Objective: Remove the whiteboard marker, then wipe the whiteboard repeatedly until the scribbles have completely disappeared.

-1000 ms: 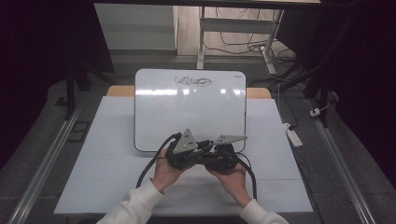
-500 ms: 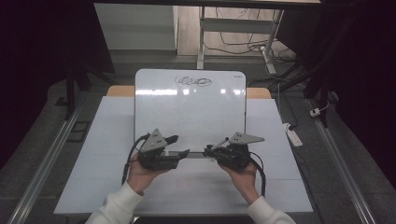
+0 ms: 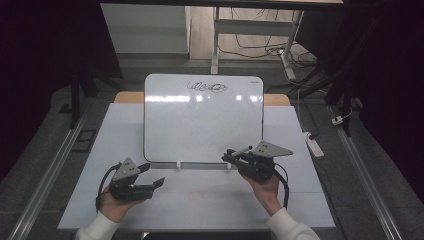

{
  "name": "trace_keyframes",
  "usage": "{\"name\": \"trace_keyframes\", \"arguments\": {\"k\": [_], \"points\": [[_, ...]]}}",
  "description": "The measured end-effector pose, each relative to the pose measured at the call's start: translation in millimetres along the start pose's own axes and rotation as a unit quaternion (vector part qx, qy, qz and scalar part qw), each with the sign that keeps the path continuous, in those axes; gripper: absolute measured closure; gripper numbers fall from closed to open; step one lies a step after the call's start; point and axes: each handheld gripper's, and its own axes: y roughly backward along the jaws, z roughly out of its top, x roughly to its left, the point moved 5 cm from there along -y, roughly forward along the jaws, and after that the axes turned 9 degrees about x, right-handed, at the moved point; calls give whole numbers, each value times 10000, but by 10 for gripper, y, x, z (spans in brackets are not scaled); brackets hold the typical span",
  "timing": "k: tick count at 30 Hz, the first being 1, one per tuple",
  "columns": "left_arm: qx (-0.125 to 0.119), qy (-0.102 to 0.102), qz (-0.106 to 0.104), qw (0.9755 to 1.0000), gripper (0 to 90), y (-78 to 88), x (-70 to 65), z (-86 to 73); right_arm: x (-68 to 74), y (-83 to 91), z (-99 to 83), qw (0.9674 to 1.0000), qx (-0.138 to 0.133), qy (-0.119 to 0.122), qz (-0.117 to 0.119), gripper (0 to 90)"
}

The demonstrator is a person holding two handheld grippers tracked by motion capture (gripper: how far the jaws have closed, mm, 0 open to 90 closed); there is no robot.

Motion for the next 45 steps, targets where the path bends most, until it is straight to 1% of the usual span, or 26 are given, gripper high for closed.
{"name": "trace_keyframes", "arguments": {"k": [2,4,7,10,13,17,18,19,20,22,23,25,29,31,32,33,34,35,36,38,40,42,45], "points": [[35,41,36,10000,262,-3,59,-60,-19,28,18,9999,-73,35,-59,775],[56,53,31,10000,253,-26,77,-67,-39,54,33,9999,-127,41,-106,775],[98,12,53,9999,242,-57,81,-63,-57,82,43,9997,-183,75,-141,775],[130,26,73,9999,227,-73,90,-71,-69,88,47,9995,-209,150,-209,775],[148,39,76,9999,220,-80,95,-77,-83,89,59,9993,-234,167,-224,775],[158,57,67,9998,216,-92,98,-86,-149,46,149,9988,-307,219,-301,775],[163,55,63,9998,215,-94,97,-87,-168,42,185,9986,-359,219,-333,775],[163,55,63,9998,215,-94,97,-87,-168,42,185,9986,-359,219,-333,775],[168,53,59,9998,215,-100,95,-85,-225,26,295,9980,-493,146,-365,775],[170,20,69,9998,215,-107,97,-83,-269,0,405,9975,-611,63,-361,775],[179,17,85,9998,216,-112,99,-85,-290,-20,472,9971,-647,78,-396,775],[191,13,84,9998,216,-123,108,-91,-329,-69,605,9966,-670,131,-462,775],[205,18,79,9998,216,-142,120,-98,-416,-199,845,9956,-731,113,-571,775],[213,8,84,9997,216,-149,125,-99,-460,-280,965,9953,-720,133,-628,775],[205,11,81,9998,216,-148,126,-98,-460,-280,965,9953,-720,133,-628,775],[196,-1,85,9998,216,-147,125,-97,-510,-368,1084,9950,-728,144,-673,775],[196,-1,85,9998,216,-147,125,-97,-537,-412,1139,9949,-734,128,-682,775],[197,-7,87,9998,216,-148,125,-98,-537,-412,1139,9949,-734,128,-682,775],[198,-9,91,9998,217,-147,125,-103,-612,-514,1246,9945,-765,40,-715,775],[190,-6,100,9998,218,-148,128,-111,-673,-592,1308,9941,-772,1,-761,775],[207,-2,112,9997,219,-151,136,-121,-763,-663,1357,9930,-726,33,-933,775],[224,6,123,9997,219,-151,145,-137,-898,-682,1391,9908,-749,-42,-1126,775],[232,-7,169,9996,219,-146,145,-157,-1151,-643,1407,9862,-868,-335,-1369,775]]}}
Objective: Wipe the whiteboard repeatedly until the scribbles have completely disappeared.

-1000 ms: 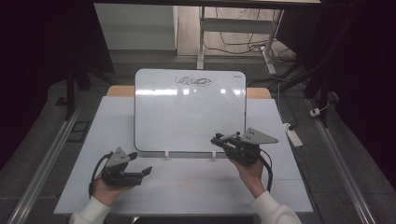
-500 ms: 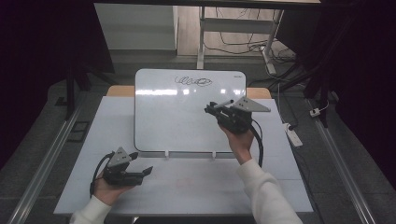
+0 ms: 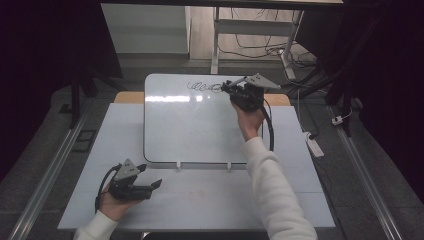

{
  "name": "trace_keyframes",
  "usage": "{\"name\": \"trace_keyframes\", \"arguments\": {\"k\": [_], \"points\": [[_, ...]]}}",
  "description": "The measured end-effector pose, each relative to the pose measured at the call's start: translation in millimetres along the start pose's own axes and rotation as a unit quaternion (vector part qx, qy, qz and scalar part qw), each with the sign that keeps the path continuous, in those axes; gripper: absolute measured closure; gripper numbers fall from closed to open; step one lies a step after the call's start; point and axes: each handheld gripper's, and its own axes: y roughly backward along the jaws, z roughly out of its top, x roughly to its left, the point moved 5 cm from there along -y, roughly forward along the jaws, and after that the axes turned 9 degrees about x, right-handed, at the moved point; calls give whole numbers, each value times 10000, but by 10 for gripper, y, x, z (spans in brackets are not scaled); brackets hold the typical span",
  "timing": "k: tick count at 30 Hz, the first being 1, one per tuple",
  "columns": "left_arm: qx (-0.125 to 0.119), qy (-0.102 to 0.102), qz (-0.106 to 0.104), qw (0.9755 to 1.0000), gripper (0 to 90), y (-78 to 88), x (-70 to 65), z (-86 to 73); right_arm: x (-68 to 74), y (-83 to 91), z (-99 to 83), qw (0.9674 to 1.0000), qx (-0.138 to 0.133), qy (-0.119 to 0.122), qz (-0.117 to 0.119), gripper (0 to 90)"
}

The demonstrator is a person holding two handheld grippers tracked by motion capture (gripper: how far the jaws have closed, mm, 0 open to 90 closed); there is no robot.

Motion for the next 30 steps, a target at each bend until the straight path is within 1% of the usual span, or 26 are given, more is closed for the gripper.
{"name": "trace_keyframes", "arguments": {"k": [2,4,6,8,9,11,13,14,15,16,17,18,19,20,21,22,23,24,25,26,28,29,30], "points": [[-3,4,51,10000,220,17,8,-16,-128,-17,1,9998,-38,-150,-98,775],[-7,19,68,10000,220,21,8,-19,-204,-33,-8,9997,-42,-177,-156,775],[25,12,93,10000,220,29,7,-47,-253,-51,-29,9996,2,-163,-210,775],[32,20,102,9999,220,32,11,-56,-302,-66,-35,9994,-20,-187,-293,775],[21,57,106,9999,221,33,13,-60,-326,-76,-33,9993,-37,-200,-326,775],[12,74,129,9999,221,39,19,-64,-345,-86,-37,9991,-30,-220,-351,775],[10,65,139,9999,222,41,12,-62,-311,-122,-77,9995,23,-226,-220,775],[21,49,126,9999,222,32,9,-58,-270,-138,-96,9997,66,-197,-119,776],[30,51,116,9999,222,26,8,-57,-226,-154,-115,9998,154,-111,-31,776],[30,51,116,9999,221,26,8,-57,-194,-162,-123,9997,236,-4,-6,776],[36,47,118,9999,221,20,7,-58,-194,-154,-114,9996,265,85,-47,776],[38,48,120,9999,222,18,5,-58,-226,-135,-93,9996,208,95,-148,776],[28,44,118,9999,221,21,2,-57,-287,-105,-70,9995,119,-8,-304,776],[28,44,118,9999,222,21,2,-57,-346,-78,-59,9991,19,-189,-379,776],[20,43,123,9999,222,24,1,-55,-367,-68,-68,9989,-40,-346,-325,776],[12,39,119,9999,223,26,-1,-53,-337,-85,-92,9991,-29,-333,-268,776],[19,29,114,9999,222,22,2,-50,-264,-125,-126,9997,75,-183,-151,776],[19,29,114,9999,223,22,2,-50,-264,-125,-126,9997,75,-183,-151,776],[36,27,106,9999,222,15,3,-51,-107,-203,-179,9996,211,144,91,776],[36,27,106,9999,222,15,3,-51,-84,-214,-175,9996,199,205,86,777],[26,26,113,9999,223,19,0,-53,-110,-208,-157,9997,177,158,59,777],[18,27,113,9999,222,23,-5,-54,-168,-187,-131,9999,69,65,-67,777],[14,22,112,9999,222,26,-8,-54,-249,-151,-100,9996,-59,-107,-238,777]]}}
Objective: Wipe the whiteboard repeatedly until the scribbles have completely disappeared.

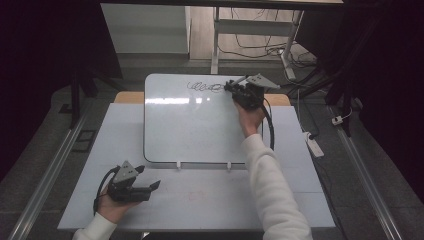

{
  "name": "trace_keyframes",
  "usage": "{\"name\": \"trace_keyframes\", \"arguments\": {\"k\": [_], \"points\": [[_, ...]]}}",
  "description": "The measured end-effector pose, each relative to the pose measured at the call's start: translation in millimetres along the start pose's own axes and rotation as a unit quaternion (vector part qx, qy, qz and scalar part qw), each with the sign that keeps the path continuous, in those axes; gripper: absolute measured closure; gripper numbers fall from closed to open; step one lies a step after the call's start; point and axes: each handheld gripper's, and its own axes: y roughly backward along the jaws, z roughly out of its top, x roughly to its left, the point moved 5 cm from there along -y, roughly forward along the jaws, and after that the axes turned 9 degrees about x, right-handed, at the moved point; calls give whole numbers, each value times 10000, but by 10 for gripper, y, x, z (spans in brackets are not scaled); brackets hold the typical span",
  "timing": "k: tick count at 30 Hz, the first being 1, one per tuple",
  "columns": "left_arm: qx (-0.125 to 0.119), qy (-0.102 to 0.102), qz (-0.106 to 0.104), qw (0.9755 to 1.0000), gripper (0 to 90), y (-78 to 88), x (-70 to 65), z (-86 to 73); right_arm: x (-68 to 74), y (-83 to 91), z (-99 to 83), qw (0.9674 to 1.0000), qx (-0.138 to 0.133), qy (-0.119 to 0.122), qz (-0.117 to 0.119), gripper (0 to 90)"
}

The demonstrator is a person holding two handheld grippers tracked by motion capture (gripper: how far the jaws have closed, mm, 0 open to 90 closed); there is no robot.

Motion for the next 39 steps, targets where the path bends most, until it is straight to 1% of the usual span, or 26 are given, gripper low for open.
{"name": "trace_keyframes", "arguments": {"k": [1,2,3,4,5,6,8,10,11,14,16,18,20,21,23,25,27,28,29,31,32,34,36,37,38,39], "points": [[-7,-7,6,10000,223,3,-3,0,-30,12,9,9999,-45,-92,-20,777],[-7,-16,-2,10000,223,5,-4,0,8,-7,-19,9999,-23,-105,50,777],[-6,-15,5,10000,223,5,-1,-1,75,-34,-50,9998,85,39,168,777],[1,-12,0,10000,223,5,2,-2,75,-34,-50,9998,85,39,168,777],[5,-2,5,10000,223,0,6,-3,172,-66,-88,9989,187,268,327,778],[5,-2,5,10000,223,0,6,-3,153,-58,-72,9990,177,279,302,778],[10,0,7,10000,223,-1,0,-6,26,-11,-17,10000,-43,-21,72,778],[-6,-22,11,10000,223,5,-9,-1,-29,7,-11,9995,-163,-239,89,778],[-6,-22,11,10000,223,5,-9,-1,13,-14,-39,9996,-102,-191,187,778],[15,-7,9,10000,223,-9,7,-1,226,-106,-132,9983,112,181,536,778],[25,-4,6,10000,223,-13,5,-2,203,-107,-110,9987,54,181,475,778],[20,-14,6,10000,224,-8,-5,-3,72,-60,-50,9996,-181,-96,194,779],[7,-8,-1,10000,224,-6,-2,-2,47,-52,-43,9990,-277,-277,210,779],[7,-8,-1,10000,225,-6,-2,-2,109,-81,-70,9992,-189,-191,295,779],[14,-6,-1,10000,225,-11,9,0,278,-152,-131,9986,26,178,504,779],[22,-11,0,10000,225,-13,10,-1,316,-164,-133,9983,51,280,508,778],[13,-12,1,10000,225,-7,0,-4,160,-111,-46,9997,-156,37,194,779],[15,-22,2,10000,225,-4,-5,-5,160,-111,-46,9997,-156,37,194,779],[10,-31,2,10000,225,0,-8,-5,46,-69,-11,9992,-298,-254,125,779],[1,-22,6,10000,225,-1,-4,-4,57,-73,-18,9993,-282,-231,115,778],[8,-13,4,10000,225,-9,7,-2,209,-132,-70,9995,-75,88,279,778],[20,-5,-12,10000,225,-14,9,-1,330,-181,-108,9985,39,317,437,778],[26,-4,-13,10000,224,-14,9,-1,349,-193,-110,9983,54,359,452,778],[18,-3,-9,10000,225,-12,5,-2,272,-177,-64,9990,-33,315,307,779],[10,-1,-8,10000,225,-9,3,-3,272,-177,-64,9990,-33,315,307,779],[6,-4,-8,10000,225,-4,0,-3,84,-97,29,9994,-342,-43,-16,778]]}}
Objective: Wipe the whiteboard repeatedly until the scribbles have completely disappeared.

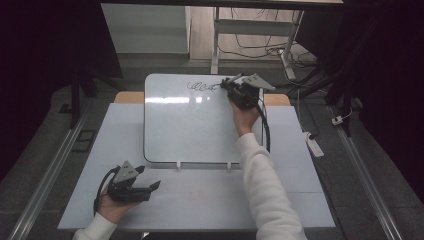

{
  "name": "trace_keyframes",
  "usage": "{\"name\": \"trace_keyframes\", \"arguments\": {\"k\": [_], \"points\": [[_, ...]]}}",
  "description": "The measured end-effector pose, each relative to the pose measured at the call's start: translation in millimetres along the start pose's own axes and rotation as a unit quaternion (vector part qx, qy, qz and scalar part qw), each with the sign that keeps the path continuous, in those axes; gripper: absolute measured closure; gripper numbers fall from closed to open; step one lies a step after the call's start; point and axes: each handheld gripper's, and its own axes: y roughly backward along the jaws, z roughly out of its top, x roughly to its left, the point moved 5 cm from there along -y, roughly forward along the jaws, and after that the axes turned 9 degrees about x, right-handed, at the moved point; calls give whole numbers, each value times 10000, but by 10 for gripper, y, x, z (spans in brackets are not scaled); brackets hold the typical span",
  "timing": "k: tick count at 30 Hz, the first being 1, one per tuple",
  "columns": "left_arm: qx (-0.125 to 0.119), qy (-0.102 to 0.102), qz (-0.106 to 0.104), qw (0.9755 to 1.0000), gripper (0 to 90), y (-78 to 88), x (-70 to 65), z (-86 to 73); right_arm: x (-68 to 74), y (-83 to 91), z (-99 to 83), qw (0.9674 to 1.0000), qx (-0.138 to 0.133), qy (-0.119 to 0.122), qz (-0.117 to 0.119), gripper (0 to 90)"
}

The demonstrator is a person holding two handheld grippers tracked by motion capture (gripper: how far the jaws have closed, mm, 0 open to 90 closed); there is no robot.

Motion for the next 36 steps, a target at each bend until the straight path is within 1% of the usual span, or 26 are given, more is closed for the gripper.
{"name": "trace_keyframes", "arguments": {"k": [2,3,4,6,9,10,12,14,16,17,18,19,20,21,22,23,24,25,27,29,30,31,32,33,34,36], "points": [[-11,-5,3,10000,225,4,1,2,-58,8,11,9997,-84,-226,26,778],[-11,-2,2,10000,225,3,5,2,-14,-16,-19,9999,-7,-126,47,778],[-10,10,-2,10000,225,-1,11,2,74,-53,-61,9998,115,76,149,778],[1,22,-17,10000,225,-7,22,3,254,-108,-130,9979,305,428,365,778],[2,16,-15,10000,225,-6,17,2,281,-115,-121,9971,375,552,361,778],[-16,9,1,10000,225,6,9,2,130,-72,-41,9992,179,352,32,778],[-29,4,-1,10000,225,13,6,4,26,-27,-3,9999,45,113,-95,778],[-43,8,-4,10000,225,16,5,6,33,-18,-14,9997,70,168,-138,779],[-27,7,-4,10000,225,10,11,5,127,-41,-59,9992,223,310,66,778],[-23,12,-4,10000,225,6,12,5,127,-41,-59,9992,223,310,66,778],[-21,16,-4,10000,225,5,12,6,150,-45,-67,9987,283,417,97,779],[-26,9,-4,10000,225,8,7,6,43,-20,-17,9995,186,242,-10,778],[-25,0,-5,10000,225,10,4,6,43,-20,-17,9995,186,242,-10,778],[-30,-10,3,10000,225,13,-1,7,-19,1,10,9998,114,132,-125,778],[-41,-12,-2,10000,225,17,-3,10,-95,33,36,9998,1,-77,-168,778],[-45,-11,-3,10000,225,18,-2,12,-102,36,29,9998,-15,-136,-127,778],[-43,-5,-2,10000,226,16,0,13,-63,25,4,9999,80,15,-139,778],[-39,4,-3,10000,226,10,5,12,55,-3,-52,9989,278,388,-37,778],[-15,3,-5,10000,226,2,11,9,69,1,-54,9984,296,483,-43,778],[-16,10,-6,10000,225,2,9,9,-75,62,-3,9997,107,119,-197,778],[-24,6,-6,10000,225,4,2,10,-75,62,-3,9997,107,119,-197,778],[-29,-12,-4,10000,226,8,-3,12,-92,55,-15,9998,48,-57,-161,778],[-32,-20,-6,10000,226,7,-5,14,-26,22,-30,9999,110,53,-85,778],[-27,-16,-3,10000,226,2,-4,17,-26,22,-30,9999,110,53,-85,778],[-13,-12,-6,10000,226,-5,-1,18,196,-81,-72,9983,287,430,258,778],[-5,-12,-1,10000,226,-8,2,18,275,-136,-71,9970,352,621,289,778]]}}
